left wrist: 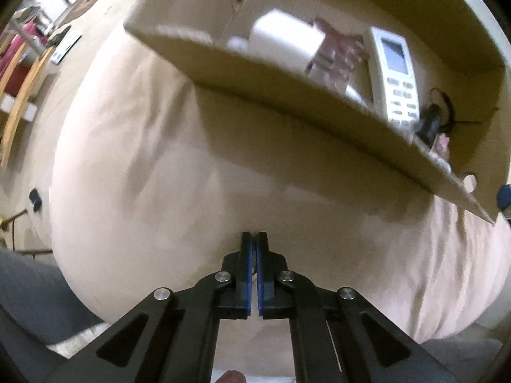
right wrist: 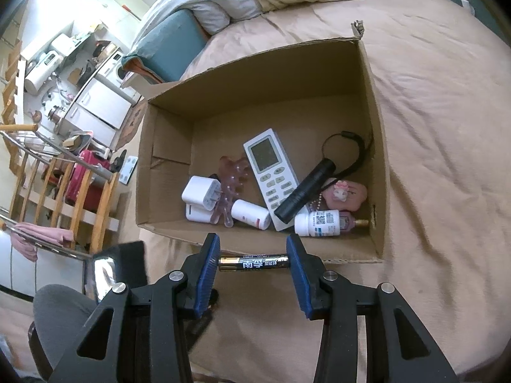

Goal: Organize rigid objects

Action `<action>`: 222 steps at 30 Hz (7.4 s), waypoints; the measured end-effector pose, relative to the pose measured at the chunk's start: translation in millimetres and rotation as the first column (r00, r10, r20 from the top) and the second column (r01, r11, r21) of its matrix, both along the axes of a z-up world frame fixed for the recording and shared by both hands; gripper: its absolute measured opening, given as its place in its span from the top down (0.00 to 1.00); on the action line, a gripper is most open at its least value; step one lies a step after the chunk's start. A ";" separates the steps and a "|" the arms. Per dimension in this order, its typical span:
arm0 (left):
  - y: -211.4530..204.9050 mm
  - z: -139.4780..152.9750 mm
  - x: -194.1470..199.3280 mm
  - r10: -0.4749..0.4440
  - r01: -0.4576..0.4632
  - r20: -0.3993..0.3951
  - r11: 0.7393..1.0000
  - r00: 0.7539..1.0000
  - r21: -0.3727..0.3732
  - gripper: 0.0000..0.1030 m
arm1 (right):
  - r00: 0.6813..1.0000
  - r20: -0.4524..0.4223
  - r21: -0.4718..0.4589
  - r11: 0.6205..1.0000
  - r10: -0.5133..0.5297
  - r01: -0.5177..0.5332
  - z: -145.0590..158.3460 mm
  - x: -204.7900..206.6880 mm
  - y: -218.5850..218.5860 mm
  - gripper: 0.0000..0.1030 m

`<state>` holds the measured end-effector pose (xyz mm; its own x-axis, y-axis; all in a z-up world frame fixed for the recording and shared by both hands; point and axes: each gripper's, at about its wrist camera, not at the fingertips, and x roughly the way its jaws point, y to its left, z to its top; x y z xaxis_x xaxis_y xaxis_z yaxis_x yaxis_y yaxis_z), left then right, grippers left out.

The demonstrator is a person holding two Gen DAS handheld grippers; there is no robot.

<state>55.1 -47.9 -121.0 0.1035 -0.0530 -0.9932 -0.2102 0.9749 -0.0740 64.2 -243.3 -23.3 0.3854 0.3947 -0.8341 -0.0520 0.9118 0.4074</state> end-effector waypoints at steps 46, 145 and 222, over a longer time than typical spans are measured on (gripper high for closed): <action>-7.8 53.8 -25.1 -0.241 0.241 0.019 0.970 0.970 0.027 0.91 | 0.999 -0.001 -0.068 0.997 0.044 -0.044 -2.7 -11.4 9.0 0.56; 25.3 164.0 -53.6 -0.285 0.201 0.511 0.956 0.811 0.213 0.01 | 0.923 0.386 -0.183 0.979 -0.013 0.090 73.8 -69.4 17.1 0.00; 41.8 130.2 -35.6 -0.164 0.119 0.438 0.984 0.884 0.129 0.01 | 0.951 0.303 -0.249 0.958 -0.060 0.140 39.2 -53.1 12.0 0.00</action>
<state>19.4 -6.1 9.2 0.5340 -0.0081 -0.8454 -0.0361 0.9988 -0.0323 11.2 -231.3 15.9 0.6517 0.1222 -0.7485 -0.0343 0.9907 0.1319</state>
